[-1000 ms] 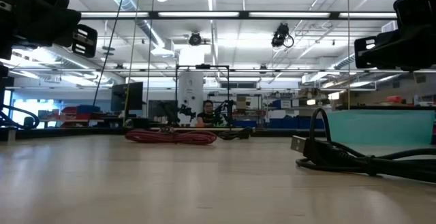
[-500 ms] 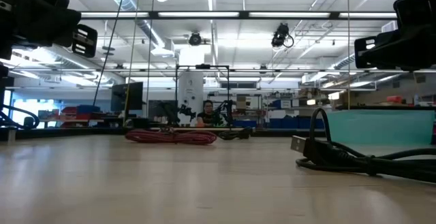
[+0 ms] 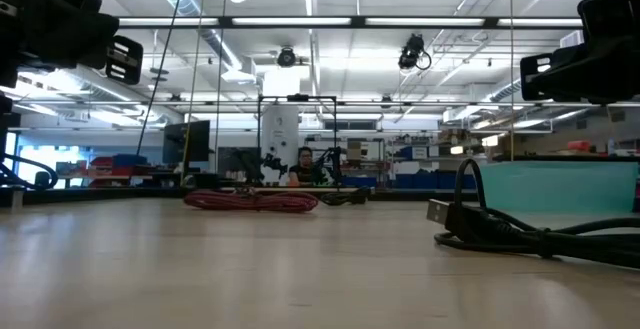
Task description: Pick and place USB-C Cables
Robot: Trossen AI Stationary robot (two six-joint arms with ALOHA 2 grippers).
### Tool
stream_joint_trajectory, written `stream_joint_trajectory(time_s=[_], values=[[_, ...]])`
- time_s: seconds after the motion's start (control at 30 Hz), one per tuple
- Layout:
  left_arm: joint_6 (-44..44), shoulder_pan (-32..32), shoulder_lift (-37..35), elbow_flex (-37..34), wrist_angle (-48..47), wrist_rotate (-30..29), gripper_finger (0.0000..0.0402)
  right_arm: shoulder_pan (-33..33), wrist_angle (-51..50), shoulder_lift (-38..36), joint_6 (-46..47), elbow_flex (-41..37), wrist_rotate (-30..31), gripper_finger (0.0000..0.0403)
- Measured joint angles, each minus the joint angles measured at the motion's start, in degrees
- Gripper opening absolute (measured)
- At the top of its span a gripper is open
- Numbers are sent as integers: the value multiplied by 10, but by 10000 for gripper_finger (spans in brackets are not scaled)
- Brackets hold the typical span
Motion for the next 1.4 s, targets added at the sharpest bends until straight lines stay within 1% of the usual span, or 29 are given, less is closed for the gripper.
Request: stream_joint_trajectory(time_s=[0.93,1.1,1.23,1.33,1.4], values=[[0,0,0,0,0,0,25,0,6,0,0,0,5,43],[10,0,0,0,0,0,25,0,65,0,-11,0,6,43],[-63,0,0,0,14,0,25,0,125,0,5,0,6,43],[-97,0,0,0,61,0,25,0,164,0,32,0,1,43],[-114,0,0,0,100,0,25,0,186,0,76,0,-6,43]])
